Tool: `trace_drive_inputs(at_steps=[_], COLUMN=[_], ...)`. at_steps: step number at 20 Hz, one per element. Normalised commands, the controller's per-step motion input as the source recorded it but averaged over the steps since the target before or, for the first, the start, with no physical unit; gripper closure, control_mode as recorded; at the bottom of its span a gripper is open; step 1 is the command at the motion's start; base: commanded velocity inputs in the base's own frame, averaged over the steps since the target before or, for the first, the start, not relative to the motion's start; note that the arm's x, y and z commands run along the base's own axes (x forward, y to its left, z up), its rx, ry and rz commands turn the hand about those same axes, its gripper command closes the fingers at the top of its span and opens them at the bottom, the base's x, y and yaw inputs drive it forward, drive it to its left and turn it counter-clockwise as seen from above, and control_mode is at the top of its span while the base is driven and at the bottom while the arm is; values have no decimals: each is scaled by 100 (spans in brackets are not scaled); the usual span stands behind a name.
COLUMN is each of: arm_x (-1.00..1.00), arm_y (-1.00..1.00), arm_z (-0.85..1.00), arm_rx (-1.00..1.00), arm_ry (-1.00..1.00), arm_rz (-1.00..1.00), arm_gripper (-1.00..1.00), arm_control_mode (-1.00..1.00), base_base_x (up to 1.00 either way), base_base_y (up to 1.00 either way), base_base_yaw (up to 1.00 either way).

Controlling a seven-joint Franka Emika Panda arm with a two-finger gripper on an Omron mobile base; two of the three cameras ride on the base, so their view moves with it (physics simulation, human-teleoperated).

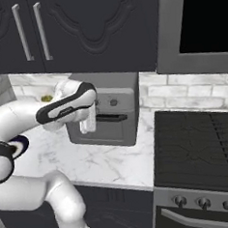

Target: Pull the toaster oven rack outwards. Pick up the baguette from the plate and place it on the toaster oven rack. Close the toaster oven door fully and set the temperature to the lowest setting.

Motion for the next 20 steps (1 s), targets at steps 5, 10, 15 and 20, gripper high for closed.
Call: trace_drive_inputs(at_steps=[5, 10, 15, 20], arm_x=[35, 28, 21, 24], arm_y=[2, -8, -11, -14], arm_z=[27, 13, 13, 15], arm_rx=[-77, -71, -67, -70], arm_ry=[-28, -32, -30, -27], arm_rz=[42, 52, 57, 55], arm_gripper=[100, 100, 100, 100], arm_control_mode=[-100, -100, -100, -100], base_base_x=[0, 0, 0, 0], base_base_y=[0, 0, 0, 0], base_base_yaw=[0, 0, 0, 0])
